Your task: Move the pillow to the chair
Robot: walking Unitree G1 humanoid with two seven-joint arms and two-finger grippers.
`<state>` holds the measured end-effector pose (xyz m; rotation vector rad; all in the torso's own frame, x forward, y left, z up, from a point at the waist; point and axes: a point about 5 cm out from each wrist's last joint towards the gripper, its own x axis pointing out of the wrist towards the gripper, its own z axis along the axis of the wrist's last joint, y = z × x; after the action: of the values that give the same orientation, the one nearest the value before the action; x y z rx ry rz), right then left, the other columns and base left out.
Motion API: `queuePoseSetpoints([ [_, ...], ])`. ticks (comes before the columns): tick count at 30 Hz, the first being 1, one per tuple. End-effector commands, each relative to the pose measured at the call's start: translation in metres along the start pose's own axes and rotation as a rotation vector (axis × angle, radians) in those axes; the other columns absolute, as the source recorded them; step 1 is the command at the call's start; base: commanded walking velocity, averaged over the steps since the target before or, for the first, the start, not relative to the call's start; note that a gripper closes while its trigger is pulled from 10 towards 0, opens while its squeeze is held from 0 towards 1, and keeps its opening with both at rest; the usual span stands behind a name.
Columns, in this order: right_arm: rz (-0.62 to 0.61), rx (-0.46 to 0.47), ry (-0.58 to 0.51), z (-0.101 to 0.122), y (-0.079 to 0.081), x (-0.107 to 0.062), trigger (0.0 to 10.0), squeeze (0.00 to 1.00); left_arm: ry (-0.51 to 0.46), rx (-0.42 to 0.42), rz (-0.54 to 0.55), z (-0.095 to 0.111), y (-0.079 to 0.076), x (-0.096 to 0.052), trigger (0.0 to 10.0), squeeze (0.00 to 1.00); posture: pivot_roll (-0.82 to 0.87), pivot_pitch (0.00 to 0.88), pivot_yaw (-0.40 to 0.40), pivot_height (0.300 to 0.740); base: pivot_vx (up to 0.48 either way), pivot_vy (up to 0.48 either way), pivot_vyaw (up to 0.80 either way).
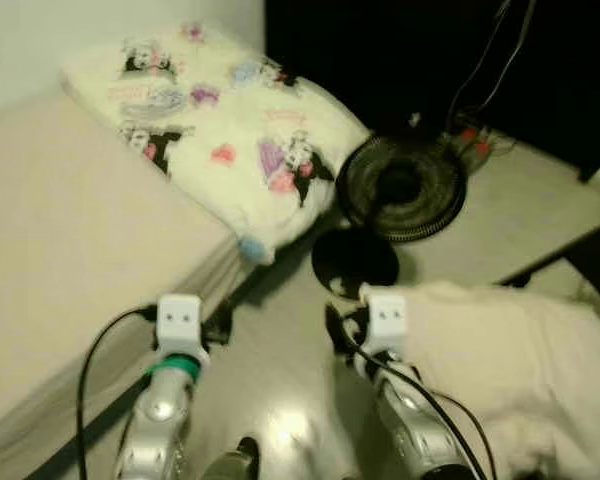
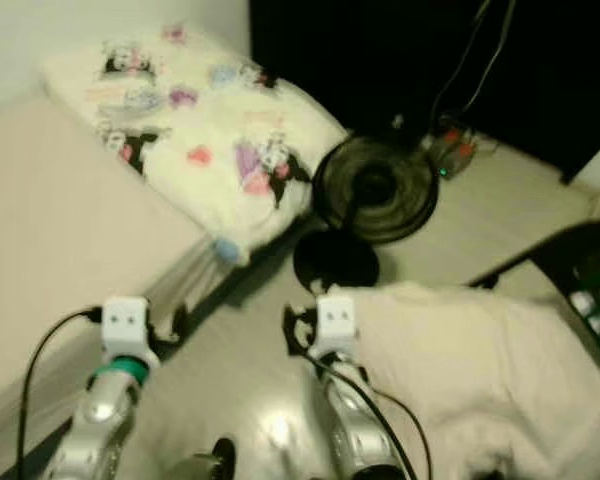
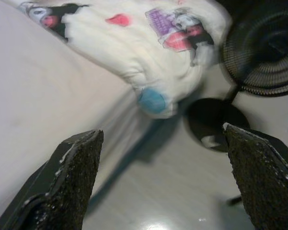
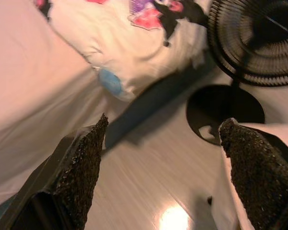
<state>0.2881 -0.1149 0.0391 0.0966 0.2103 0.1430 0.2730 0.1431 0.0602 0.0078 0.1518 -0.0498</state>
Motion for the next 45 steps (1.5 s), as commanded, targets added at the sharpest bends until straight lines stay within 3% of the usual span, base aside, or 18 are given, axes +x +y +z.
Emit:
queuePoseSetpoints([
  [1, 0.006, 0.012, 0.028, -0.0081, 0.0038, -0.0029, 10.0, 0.0, 0.025, -0.016, 0.012, -0.006, 0.0045, -0.0035, 10.0, 0.0, 0.06, 0.073, 0.013, 0.74, 0.0, 0.0, 0.8],
  [35, 0.009, 0.013, 0.022, -0.0065, 0.0029, -0.0015, 10.0, 0.0, 0.003, -0.015, 0.013, -0.001, 0.002, -0.0039, 10.0, 0.0, 0.06, 0.079, 0.009, 0.74, 0.0, 0.0, 0.8],
  [40, -0.019, 0.118, 0.007, -0.0059, 0.0012, -0.002, 10.0, 0.0, 0.001, -0.02, 0.01, -0.0008, 0.002, -0.0041, 10.0, 0.0, 0.06, 0.079, 0.009, 0.74, 0.0, 0.0, 0.19],
  [45, -0.002, 0.084, 0.001, -0.0043, 0.0017, -0.0019, 10.0, 0.0, -0.01, -0.026, 0.014, 0.0007, 0.0032, -0.0044, 10.0, 0.0, 0.06, 0.078, 0.01, 0.74, 0.053, 0.0, 0.0],
])
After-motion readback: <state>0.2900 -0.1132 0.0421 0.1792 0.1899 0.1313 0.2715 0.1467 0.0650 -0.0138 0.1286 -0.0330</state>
